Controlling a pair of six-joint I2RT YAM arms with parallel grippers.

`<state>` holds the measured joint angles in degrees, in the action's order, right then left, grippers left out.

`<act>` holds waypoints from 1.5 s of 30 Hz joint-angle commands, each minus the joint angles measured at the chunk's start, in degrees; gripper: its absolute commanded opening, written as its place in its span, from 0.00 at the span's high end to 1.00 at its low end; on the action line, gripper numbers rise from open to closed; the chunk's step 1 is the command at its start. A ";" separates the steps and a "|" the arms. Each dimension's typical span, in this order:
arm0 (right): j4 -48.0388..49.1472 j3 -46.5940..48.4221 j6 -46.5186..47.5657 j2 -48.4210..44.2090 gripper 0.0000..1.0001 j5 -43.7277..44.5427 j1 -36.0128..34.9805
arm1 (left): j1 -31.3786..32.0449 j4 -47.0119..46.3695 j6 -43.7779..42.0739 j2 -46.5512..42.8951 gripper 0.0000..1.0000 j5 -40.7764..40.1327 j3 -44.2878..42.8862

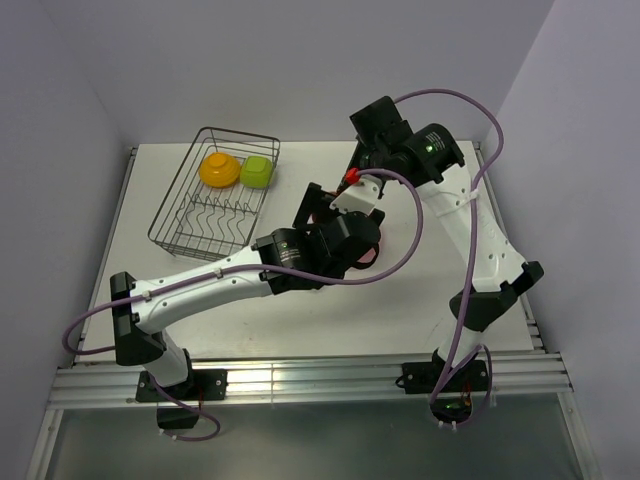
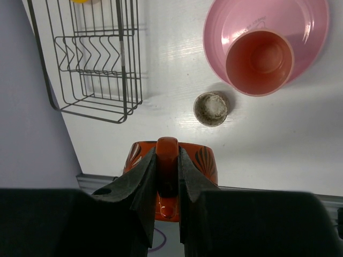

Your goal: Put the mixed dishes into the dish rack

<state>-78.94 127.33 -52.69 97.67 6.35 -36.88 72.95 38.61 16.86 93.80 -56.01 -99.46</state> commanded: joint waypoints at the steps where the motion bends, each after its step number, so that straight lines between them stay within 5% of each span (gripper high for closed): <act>1: -2.01 0.12 -1.63 -2.74 1.00 -1.86 -0.73 | 0.00 -4.24 -1.83 -0.20 0.01 -1.30 1.28; 33: -0.78 -0.50 -1.98 -3.45 1.00 -3.01 -0.56 | -0.35 -0.73 4.76 -1.69 0.03 1.25 4.71; 38: -0.43 -1.03 -2.25 -3.89 1.00 -3.10 -0.56 | -0.88 -1.52 4.49 -2.13 0.15 2.31 5.59; 42: -0.25 -1.81 -2.25 -4.06 1.00 -3.36 -0.56 | -1.14 -2.22 4.58 -2.83 0.45 1.78 5.68; 45: 0.80 -3.39 -2.42 -4.77 1.00 -3.71 -0.56 | -1.23 -3.80 3.70 -3.27 0.54 1.25 6.03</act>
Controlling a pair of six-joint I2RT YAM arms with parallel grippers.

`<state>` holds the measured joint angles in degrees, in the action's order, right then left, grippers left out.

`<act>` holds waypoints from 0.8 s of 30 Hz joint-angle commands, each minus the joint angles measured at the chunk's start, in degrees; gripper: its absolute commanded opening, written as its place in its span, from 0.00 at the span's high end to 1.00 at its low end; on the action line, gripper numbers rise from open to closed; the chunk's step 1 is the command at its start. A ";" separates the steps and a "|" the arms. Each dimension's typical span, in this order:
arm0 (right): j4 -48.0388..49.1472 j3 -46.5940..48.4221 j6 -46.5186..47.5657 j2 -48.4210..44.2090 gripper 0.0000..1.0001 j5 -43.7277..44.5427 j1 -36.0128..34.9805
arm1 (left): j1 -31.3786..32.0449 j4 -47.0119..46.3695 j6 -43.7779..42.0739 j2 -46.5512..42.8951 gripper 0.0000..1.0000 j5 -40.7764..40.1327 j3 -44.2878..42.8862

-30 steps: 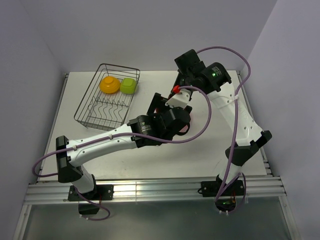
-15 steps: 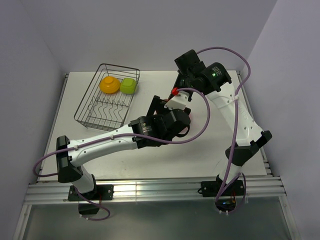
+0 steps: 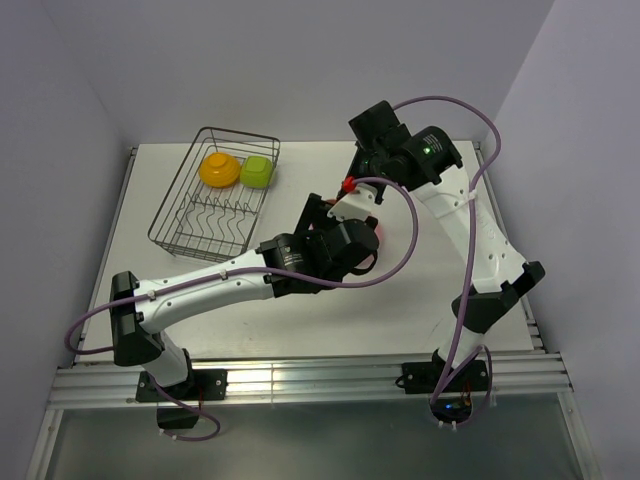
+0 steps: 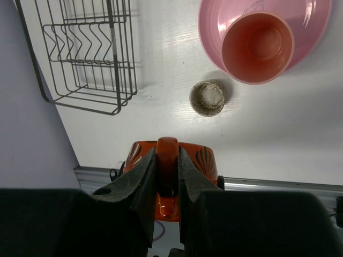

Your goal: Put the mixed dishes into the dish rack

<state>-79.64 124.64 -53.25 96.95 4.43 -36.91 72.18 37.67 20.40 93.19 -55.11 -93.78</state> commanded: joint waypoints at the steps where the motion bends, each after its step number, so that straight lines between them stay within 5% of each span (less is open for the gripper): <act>1: 1.67 -0.89 -1.94 -4.22 1.00 -1.79 -0.54 | -0.55 -2.95 0.08 -2.75 0.58 -0.08 0.18; 3: 1.94 -1.15 -1.85 -4.40 1.00 -1.79 -0.54 | -0.55 -3.83 -0.63 -2.83 0.68 0.00 0.17; 6: 2.20 -1.07 -1.50 -4.22 1.00 -2.23 -0.54 | -0.55 -4.36 -0.89 -3.10 1.00 -0.43 0.17; 18: 3.43 -1.06 0.08 -3.87 0.99 -3.81 -0.62 | -1.08 -6.21 -1.24 -7.40 1.00 1.32 2.90; 24: 3.26 -0.45 0.69 -3.26 0.75 -4.07 -0.80 | -1.25 -7.08 -1.15 -8.37 1.00 1.50 3.43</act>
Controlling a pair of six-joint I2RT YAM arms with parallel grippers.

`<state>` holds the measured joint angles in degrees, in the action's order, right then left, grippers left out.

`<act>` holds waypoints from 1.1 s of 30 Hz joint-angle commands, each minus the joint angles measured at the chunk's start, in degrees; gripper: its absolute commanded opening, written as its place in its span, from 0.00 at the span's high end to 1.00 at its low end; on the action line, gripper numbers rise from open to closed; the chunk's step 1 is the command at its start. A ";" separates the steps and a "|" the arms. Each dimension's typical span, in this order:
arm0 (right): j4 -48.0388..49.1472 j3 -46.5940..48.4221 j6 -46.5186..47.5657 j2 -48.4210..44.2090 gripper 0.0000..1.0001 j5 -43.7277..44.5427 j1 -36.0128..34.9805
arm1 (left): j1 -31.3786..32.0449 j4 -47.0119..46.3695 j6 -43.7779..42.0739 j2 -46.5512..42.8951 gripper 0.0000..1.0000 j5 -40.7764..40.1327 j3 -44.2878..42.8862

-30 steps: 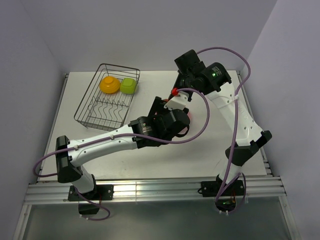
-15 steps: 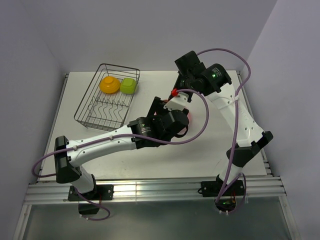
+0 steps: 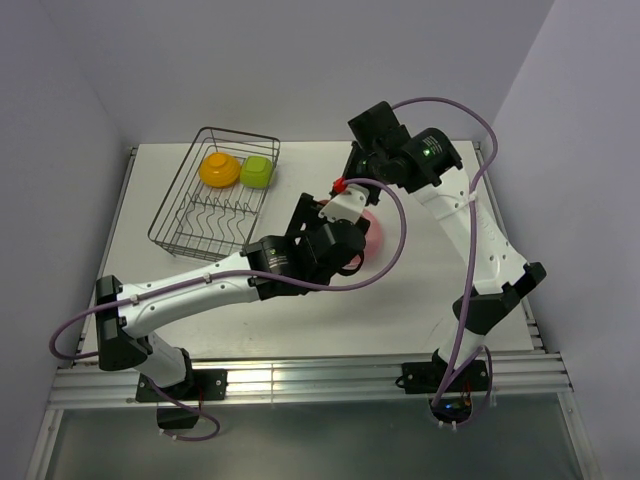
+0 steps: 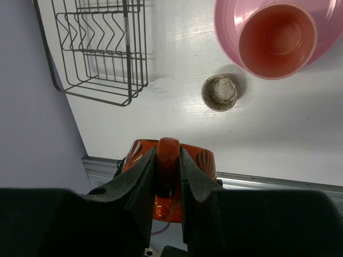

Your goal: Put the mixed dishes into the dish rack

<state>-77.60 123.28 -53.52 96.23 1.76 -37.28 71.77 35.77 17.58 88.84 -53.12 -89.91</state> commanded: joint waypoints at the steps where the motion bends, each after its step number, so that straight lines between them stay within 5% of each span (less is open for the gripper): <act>1: 1.05 1.17 1.05 -2.27 0.71 -1.41 -0.52 | -0.84 -5.18 1.58 -3.94 1.00 -0.66 -0.44; 8: -0.27 2.58 0.96 -2.09 0.35 -0.36 -0.78 | -1.10 -5.54 0.96 -3.59 1.00 -1.89 -1.14; 14: -0.36 2.14 0.17 -2.71 0.31 1.40 -0.69 | -2.07 -5.62 1.14 -4.20 1.00 -1.90 -0.97; 16: -0.27 2.66 -0.36 -2.88 0.01 2.28 -0.69 | -2.59 -5.54 1.57 -4.81 1.00 -1.37 -0.36; 28: 0.96 2.76 -2.73 -5.69 0.00 4.21 6.16 | -4.53 -0.88 7.98 -8.15 1.00 -1.02 2.72; 33: 1.05 -1.64 -2.21 -9.47 0.00 5.09 13.18 | -12.67 5.17 14.92 -10.17 1.00 2.58 3.42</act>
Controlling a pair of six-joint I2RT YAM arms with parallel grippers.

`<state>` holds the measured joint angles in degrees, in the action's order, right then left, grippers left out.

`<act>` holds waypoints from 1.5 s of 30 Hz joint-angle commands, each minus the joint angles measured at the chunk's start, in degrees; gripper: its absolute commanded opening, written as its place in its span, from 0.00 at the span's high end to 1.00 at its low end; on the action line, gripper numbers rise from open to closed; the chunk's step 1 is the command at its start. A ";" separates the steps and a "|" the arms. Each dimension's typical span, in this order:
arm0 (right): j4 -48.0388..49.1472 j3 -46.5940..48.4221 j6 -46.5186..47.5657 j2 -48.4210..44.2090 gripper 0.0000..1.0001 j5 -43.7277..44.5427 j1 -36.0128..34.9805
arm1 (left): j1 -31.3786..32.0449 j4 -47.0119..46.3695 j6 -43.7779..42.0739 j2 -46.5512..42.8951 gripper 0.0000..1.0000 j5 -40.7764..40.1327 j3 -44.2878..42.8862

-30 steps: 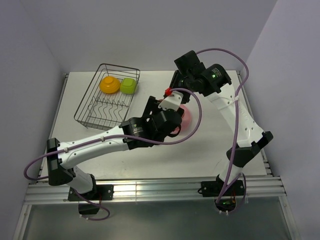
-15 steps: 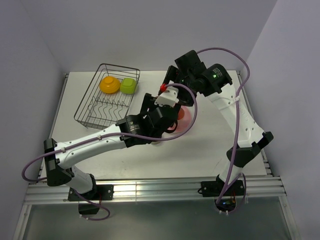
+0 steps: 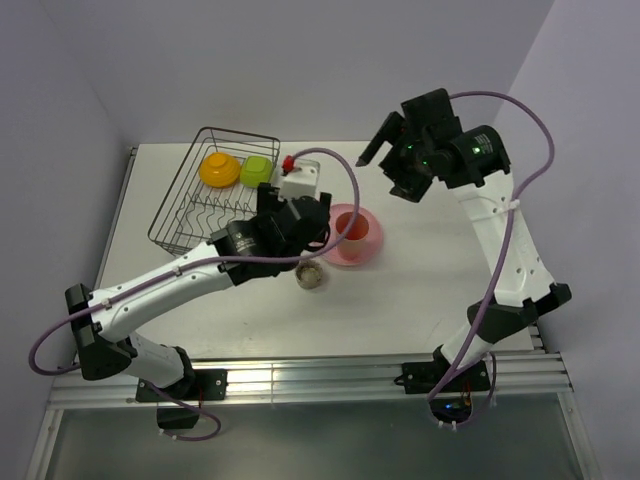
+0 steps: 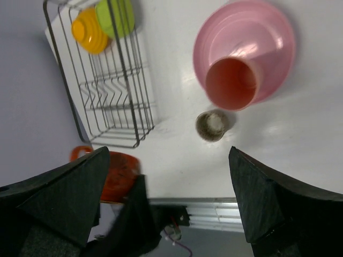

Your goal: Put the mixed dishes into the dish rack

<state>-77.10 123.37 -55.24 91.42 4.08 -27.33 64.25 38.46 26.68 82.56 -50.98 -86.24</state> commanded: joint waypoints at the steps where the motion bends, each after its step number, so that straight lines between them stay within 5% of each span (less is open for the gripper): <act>1: 0.90 -2.77 0.48 -6.23 0.00 2.95 4.03 | -7.10 3.28 8.11 -4.16 1.00 1.31 -0.16; 12: 4.41 -17.10 4.79 -13.01 0.00 2.34 6.59 | -30.65 9.18 16.11 4.87 1.00 9.31 -12.01; 21: 5.12 -26.34 7.60 -15.74 0.01 1.46 6.68 | -42.17 5.67 25.51 18.06 1.00 19.16 -20.63; 34: 6.61 -30.82 9.36 -17.32 0.01 1.90 7.12 | -48.69 8.56 33.44 32.56 1.00 23.29 -30.65; 45: 7.23 -31.96 10.24 -18.20 0.01 1.73 8.79 | -50.19 9.44 37.66 37.32 1.00 29.44 -30.13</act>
<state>-71.83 92.09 -45.74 75.55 5.04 -19.57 14.52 48.58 61.89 120.40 -23.20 -114.15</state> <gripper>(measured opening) 0.991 0.864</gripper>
